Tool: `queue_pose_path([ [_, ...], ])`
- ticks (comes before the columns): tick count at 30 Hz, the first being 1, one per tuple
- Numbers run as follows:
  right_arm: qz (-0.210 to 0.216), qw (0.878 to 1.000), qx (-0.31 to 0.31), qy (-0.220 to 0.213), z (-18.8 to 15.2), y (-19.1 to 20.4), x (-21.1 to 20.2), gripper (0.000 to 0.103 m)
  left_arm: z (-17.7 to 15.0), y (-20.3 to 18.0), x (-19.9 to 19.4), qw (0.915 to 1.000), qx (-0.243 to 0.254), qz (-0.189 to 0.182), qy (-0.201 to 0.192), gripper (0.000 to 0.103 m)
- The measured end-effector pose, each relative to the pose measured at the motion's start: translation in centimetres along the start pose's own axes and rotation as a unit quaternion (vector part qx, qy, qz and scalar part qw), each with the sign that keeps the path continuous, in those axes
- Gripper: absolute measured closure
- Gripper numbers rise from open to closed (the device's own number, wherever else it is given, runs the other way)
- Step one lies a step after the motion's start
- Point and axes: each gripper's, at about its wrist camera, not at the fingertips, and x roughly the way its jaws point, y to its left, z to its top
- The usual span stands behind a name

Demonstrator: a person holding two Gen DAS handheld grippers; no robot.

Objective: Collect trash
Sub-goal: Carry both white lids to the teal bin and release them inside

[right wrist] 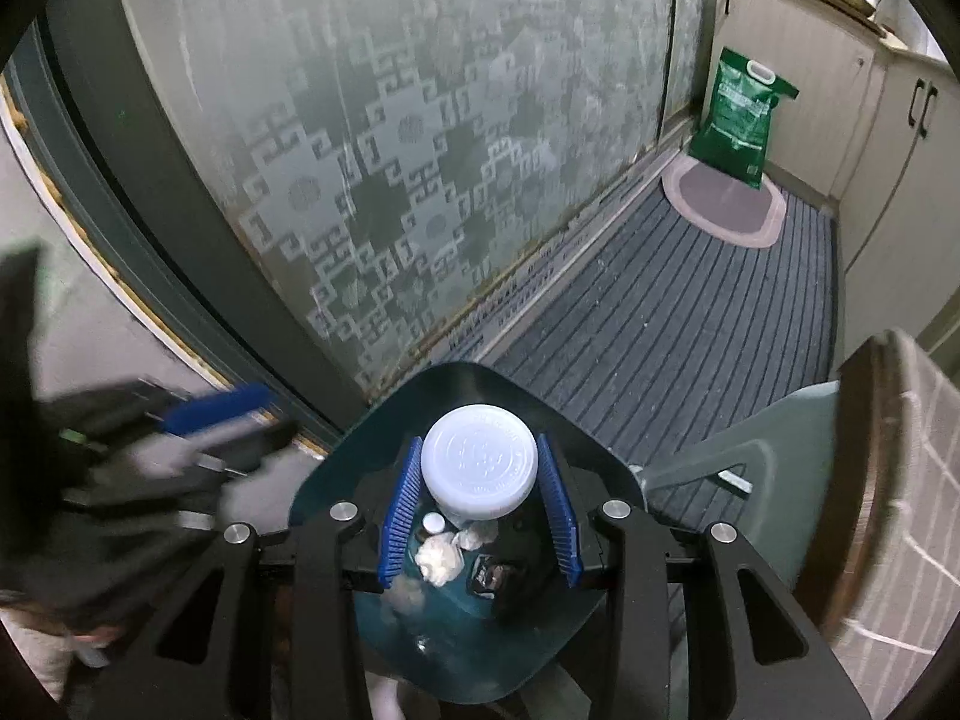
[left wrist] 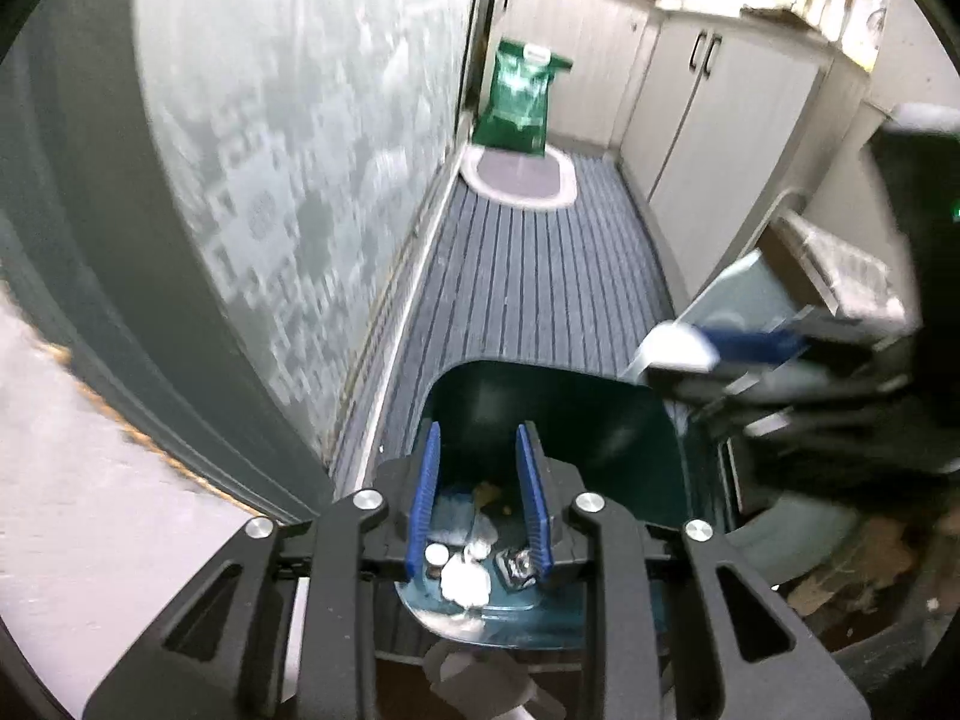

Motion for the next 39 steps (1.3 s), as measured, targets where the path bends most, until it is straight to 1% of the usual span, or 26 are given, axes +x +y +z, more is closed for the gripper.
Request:
queue_pose_path([
  [3,0.007,1.000,0.005,0.016,-0.5,0.3,1.6,0.064,0.4,-0.1,-2.1,0.9997,-0.004,-0.012,-0.021,0.081],
  [5,0.012,0.999,0.002,0.030,-0.9,0.7,2.8,0.064,0.8,0.0,-3.4,0.9993,-0.004,-0.014,-0.035,0.081],
  [8,0.016,0.999,-0.004,0.049,-1.5,1.4,4.7,0.064,1.0,-0.4,-5.0,0.9986,0.001,-0.018,-0.051,0.085],
  [12,0.020,0.997,-0.013,0.071,-2.3,2.0,6.8,0.064,1.2,-1.3,-6.4,0.9979,0.011,-0.025,-0.058,0.088],
  [19,0.029,0.995,-0.021,0.095,-3.4,2.4,9.1,0.063,1.5,-2.3,-7.9,0.9967,0.027,-0.019,-0.074,0.088],
  [22,0.025,0.993,-0.030,0.108,-4.1,2.6,10.1,0.063,1.4,-2.7,-8.5,0.9963,0.032,-0.019,-0.078,0.088],
  [24,0.028,0.993,-0.030,0.114,-4.4,2.6,10.6,0.061,1.4,-3.0,-9.0,0.9960,0.033,-0.019,-0.081,0.088],
  [25,0.030,0.992,-0.028,0.117,-4.6,2.6,10.7,0.055,1.4,-3.2,-9.2,0.9958,0.035,-0.020,-0.083,0.088],
  [31,0.028,0.992,-0.036,0.117,-5.2,2.8,10.1,0.055,1.6,-4.1,-10.1,0.9949,0.044,-0.024,-0.088,0.088],
  [35,0.029,0.993,-0.041,0.108,-5.4,3.1,8.7,0.062,1.8,-4.7,-10.8,0.9941,0.051,-0.021,-0.094,0.083],
  [36,0.030,0.993,-0.042,0.105,-5.3,3.2,8.4,0.064,1.9,-4.6,-11.1,0.9940,0.049,-0.019,-0.095,0.080],
  [39,0.029,0.994,-0.051,0.087,-4.8,3.7,6.4,0.067,2.1,-4.8,-12.0,0.9938,0.046,-0.017,-0.100,0.074],
])
